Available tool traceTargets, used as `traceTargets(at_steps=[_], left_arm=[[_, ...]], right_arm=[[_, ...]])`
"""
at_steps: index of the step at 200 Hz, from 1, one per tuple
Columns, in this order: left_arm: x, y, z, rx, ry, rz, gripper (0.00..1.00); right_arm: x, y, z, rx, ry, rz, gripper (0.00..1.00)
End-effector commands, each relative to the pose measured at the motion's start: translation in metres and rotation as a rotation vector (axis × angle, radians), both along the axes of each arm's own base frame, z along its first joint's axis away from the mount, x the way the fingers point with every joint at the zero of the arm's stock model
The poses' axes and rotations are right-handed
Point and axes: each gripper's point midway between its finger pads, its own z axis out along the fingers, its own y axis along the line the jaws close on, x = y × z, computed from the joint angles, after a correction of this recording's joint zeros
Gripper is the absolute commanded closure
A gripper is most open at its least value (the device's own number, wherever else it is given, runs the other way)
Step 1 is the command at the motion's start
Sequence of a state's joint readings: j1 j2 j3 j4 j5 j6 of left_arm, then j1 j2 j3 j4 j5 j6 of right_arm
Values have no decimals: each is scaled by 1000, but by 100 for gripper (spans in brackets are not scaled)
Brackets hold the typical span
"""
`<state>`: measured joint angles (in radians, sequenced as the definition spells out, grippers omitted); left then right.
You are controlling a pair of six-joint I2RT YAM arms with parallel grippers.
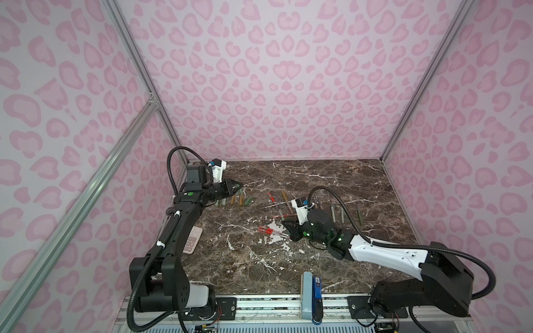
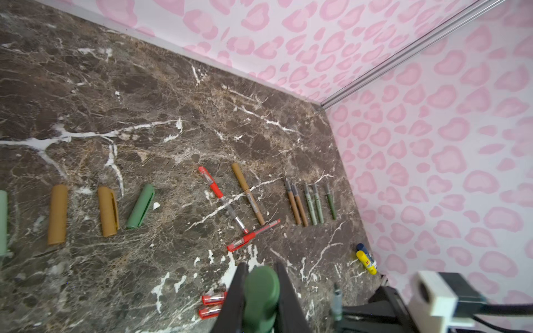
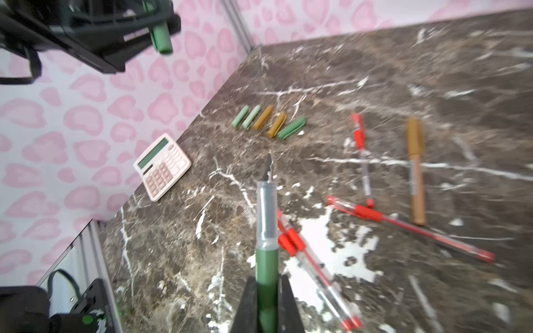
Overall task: Remove pen caps from pens
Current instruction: Open the pen cap on the pen, then place the pen cap at the top-center of the table.
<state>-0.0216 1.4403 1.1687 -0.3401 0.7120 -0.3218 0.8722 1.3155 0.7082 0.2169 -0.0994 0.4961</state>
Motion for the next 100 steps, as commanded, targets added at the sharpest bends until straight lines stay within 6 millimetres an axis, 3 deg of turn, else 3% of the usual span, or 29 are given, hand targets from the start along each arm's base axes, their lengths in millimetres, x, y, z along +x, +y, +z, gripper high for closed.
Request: traceTargets(at_steps=[1, 25, 33, 62, 100], left_arm=[[6, -1, -29, 164, 57, -14, 97], [16, -15, -56, 271, 125, -55, 97], [22, -20, -57, 291, 128, -65, 97], [38, -38, -89, 342, 207, -100, 97], [52, -50, -131, 461, 295, -133, 97]], right_arm=[[6, -45, -6, -122, -15, -120, 100], [10, -102, -4, -178, 2, -248, 100], [9, -117, -2, -179, -1, -278, 100], [4, -172, 1, -182, -34, -431, 100], [-8, -213, 4, -176, -28, -524, 100]])
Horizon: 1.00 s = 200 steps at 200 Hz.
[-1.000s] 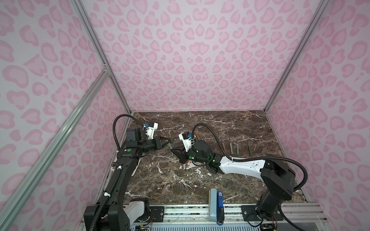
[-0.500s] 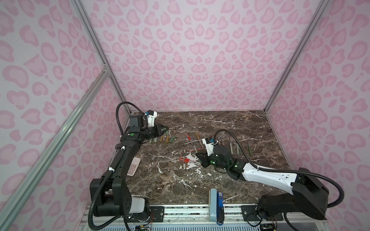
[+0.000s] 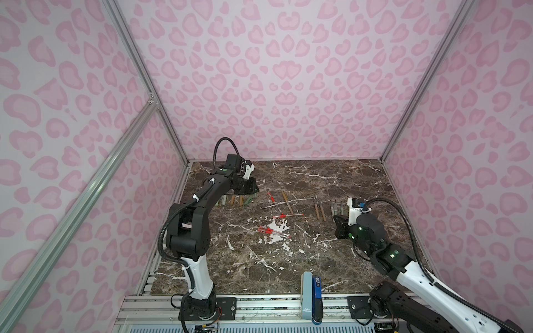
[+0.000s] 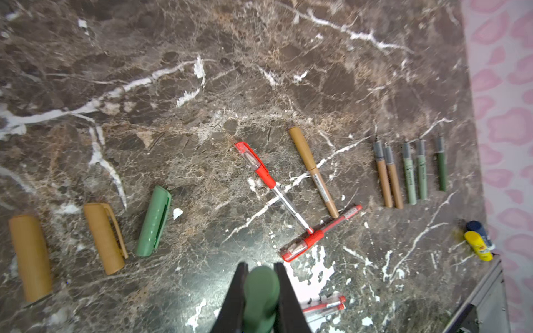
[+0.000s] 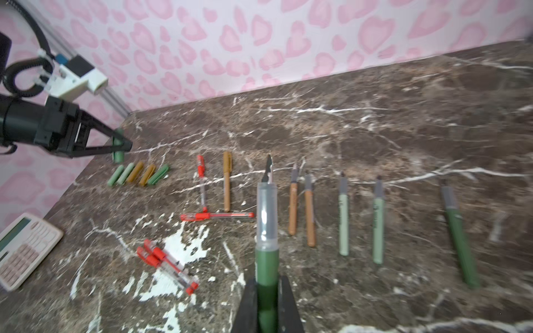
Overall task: Remove pen caps from pens
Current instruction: Place the pen cap at the top-center of the table.
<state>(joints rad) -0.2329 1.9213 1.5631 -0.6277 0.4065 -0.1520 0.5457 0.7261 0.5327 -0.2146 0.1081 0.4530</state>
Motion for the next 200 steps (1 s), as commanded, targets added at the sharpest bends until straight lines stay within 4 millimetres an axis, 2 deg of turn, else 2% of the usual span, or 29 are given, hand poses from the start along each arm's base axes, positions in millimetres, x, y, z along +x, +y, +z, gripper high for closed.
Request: traceTargets(at_steps=[1, 20, 57, 110, 164, 200], left_arm=[[1, 4, -24, 108, 54, -9, 97], [5, 6, -42, 197, 85, -20, 97], [11, 13, -70, 260, 135, -10, 95], [17, 16, -97, 315, 189, -17, 92], [21, 19, -108, 350, 204, -12, 79], [22, 21, -92, 352, 168, -2, 69]], right_arm=[[-12, -21, -17, -48, 53, -40, 100], [-18, -33, -19, -40, 67, -75, 100], [-25, -43, -24, -49, 70, -95, 100], [-22, -44, -30, -55, 92, -92, 100], [-17, -45, -33, -72, 111, -89, 100], [-12, -46, -30, -84, 109, -79, 100]])
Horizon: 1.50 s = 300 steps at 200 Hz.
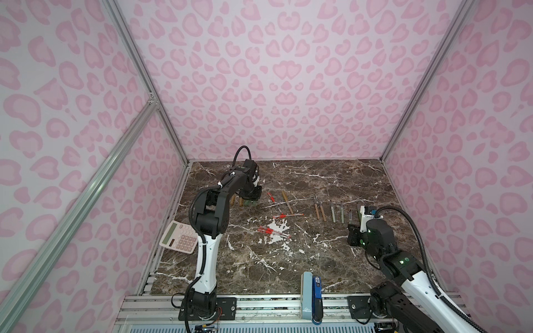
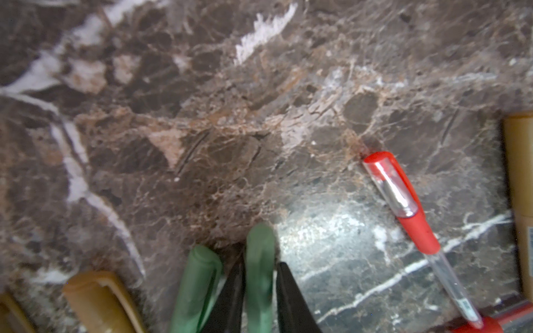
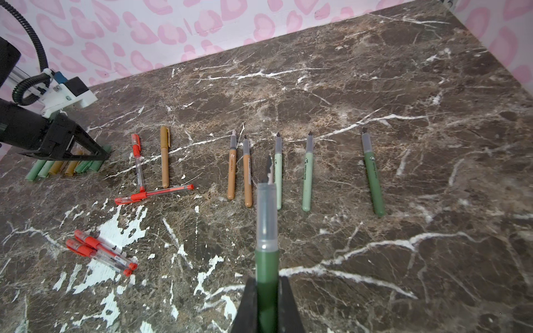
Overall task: Remove pen caps from pens
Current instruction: Place the pen cap at the top-center of the table, then place the pen at the middle-right of the table.
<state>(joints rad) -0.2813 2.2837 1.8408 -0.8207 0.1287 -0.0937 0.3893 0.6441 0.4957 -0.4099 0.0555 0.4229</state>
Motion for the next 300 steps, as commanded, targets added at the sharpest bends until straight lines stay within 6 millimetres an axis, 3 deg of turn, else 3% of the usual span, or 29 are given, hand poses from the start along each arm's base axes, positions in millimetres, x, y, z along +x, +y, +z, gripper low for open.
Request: traceTargets(at_steps=[1, 25, 66, 91, 119, 135, 159, 204, 256, 300], left_arm=[[-2, 4, 13, 14, -11, -2, 69], [-3, 2, 30, 8, -40, -3, 66], [-13, -2, 83, -57, -133, -1, 58], [-31, 0, 116, -85, -213, -18, 44], [-62, 9, 134, -104, -293, -32, 24], [-77, 14, 156, -120, -376, -45, 12], [-104, 21, 167, -133, -453, -84, 3], [-134, 41, 189, -124, -645, -135, 0], [-141, 79, 186, -200, -706, -10, 2], [-136, 102, 194, -185, -741, 58, 2]], right_arm=[[6, 1, 7, -18, -29, 19, 100], [12, -5, 6, -27, -16, 0, 100], [33, -19, 5, -69, 9, -21, 100], [53, -32, -5, -76, 60, -40, 100], [78, -47, -18, -118, 100, -74, 100], [89, -53, -30, -132, 143, -78, 100], [107, -59, -43, -168, 229, -55, 100], [131, -63, -73, -201, 332, -33, 100], [145, -65, -102, -221, 406, -29, 100], [140, -75, -122, -264, 473, -48, 98]])
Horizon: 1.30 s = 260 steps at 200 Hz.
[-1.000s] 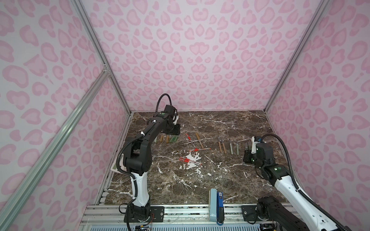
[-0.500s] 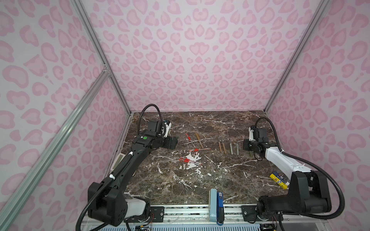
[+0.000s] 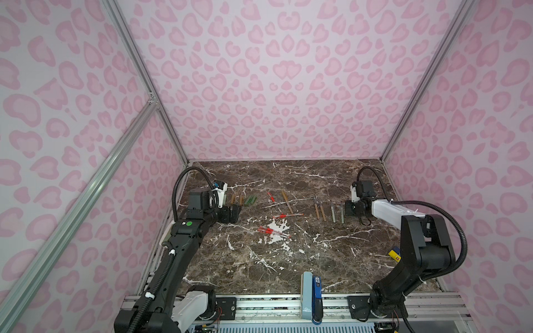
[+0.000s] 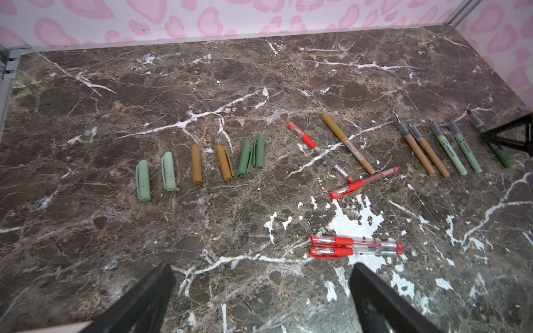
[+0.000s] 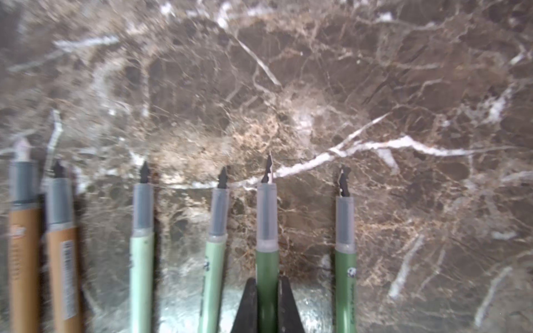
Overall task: Remove pen caps from pens
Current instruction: Place the pen at the middle-right of the table, then pick up the pen from the center of the table.
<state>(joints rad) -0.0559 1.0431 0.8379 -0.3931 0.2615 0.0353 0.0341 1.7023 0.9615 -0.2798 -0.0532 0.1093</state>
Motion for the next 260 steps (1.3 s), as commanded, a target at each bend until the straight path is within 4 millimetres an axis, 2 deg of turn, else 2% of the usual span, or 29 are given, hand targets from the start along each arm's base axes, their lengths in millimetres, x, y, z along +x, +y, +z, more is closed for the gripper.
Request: traceTargets(at_steps=[1, 30, 88, 102, 126, 153, 176, 202, 234, 260], left_arm=[[10, 7, 19, -29, -70, 21, 2], [12, 16, 16, -21, -77, 39, 2], [11, 24, 19, -37, -73, 67, 2], [12, 25, 22, -41, -75, 74, 2], [13, 25, 16, -41, -77, 69, 2], [13, 23, 21, -57, -69, 65, 2], [15, 23, 18, -55, -76, 62, 2], [14, 22, 22, -63, -66, 61, 2], [12, 22, 18, -58, -71, 62, 2], [11, 22, 24, -62, -80, 58, 2]], right_arm=[[-1, -8, -7, -44, 24, -6, 98], [-3, -14, -17, -54, 49, -30, 95], [-4, -15, -15, -56, 57, -29, 74], [-2, -14, -7, -56, 38, -24, 73], [3, -14, 14, -52, -13, -37, 73], [4, 1, 44, -36, -67, -5, 72], [8, 26, 60, -14, -107, 56, 72], [14, 73, 69, 45, -106, 151, 67], [23, 132, 70, 48, -103, 269, 62], [31, 180, 65, 94, -91, 330, 61]])
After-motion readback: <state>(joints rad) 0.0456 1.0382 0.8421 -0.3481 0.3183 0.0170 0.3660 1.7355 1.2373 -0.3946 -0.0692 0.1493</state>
